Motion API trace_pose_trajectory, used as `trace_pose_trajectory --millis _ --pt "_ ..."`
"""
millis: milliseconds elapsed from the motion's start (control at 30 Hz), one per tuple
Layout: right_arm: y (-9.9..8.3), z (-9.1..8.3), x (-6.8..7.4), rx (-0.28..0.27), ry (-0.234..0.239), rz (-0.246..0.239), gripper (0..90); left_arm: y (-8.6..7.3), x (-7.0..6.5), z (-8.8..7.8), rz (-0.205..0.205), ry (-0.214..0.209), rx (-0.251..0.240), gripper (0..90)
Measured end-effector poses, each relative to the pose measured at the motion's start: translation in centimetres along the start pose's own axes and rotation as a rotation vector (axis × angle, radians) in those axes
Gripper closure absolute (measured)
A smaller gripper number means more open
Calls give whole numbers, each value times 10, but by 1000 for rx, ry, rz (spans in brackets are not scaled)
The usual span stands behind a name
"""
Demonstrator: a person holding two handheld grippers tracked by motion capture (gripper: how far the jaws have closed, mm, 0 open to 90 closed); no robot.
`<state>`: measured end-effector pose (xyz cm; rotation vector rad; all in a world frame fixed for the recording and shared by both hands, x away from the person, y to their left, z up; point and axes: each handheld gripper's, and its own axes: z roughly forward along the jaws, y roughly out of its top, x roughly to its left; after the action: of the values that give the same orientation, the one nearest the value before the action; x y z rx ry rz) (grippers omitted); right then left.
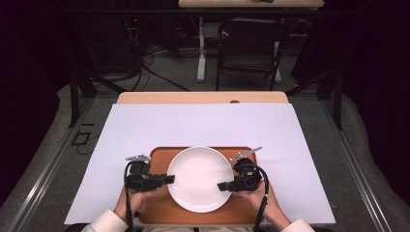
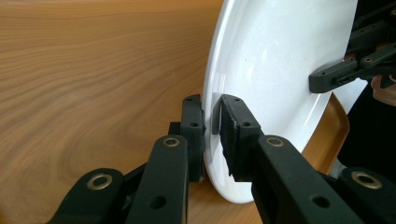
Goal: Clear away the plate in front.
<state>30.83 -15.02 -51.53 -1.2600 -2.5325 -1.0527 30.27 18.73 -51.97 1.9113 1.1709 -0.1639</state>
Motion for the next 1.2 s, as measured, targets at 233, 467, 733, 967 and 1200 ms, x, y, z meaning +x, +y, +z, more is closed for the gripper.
trace_pose_trajectory --millis 233,467,733,967,1200 --pt "1 4 -3 14 -6 12 645 0 2 2 -7 3 6 794" --pt "1 7 -3 24 -10 14 634 0 2 4 -12 15 13 782" --pt "1 9 -4 34 -20 20 614 0 1 5 -2 26 16 775" --pt "2 12 -4 48 -36 10 582 0 0 8 20 49 31 756" --pt "2 15 -3 68 -50 10 555 0 1 11 17 57 48 744"
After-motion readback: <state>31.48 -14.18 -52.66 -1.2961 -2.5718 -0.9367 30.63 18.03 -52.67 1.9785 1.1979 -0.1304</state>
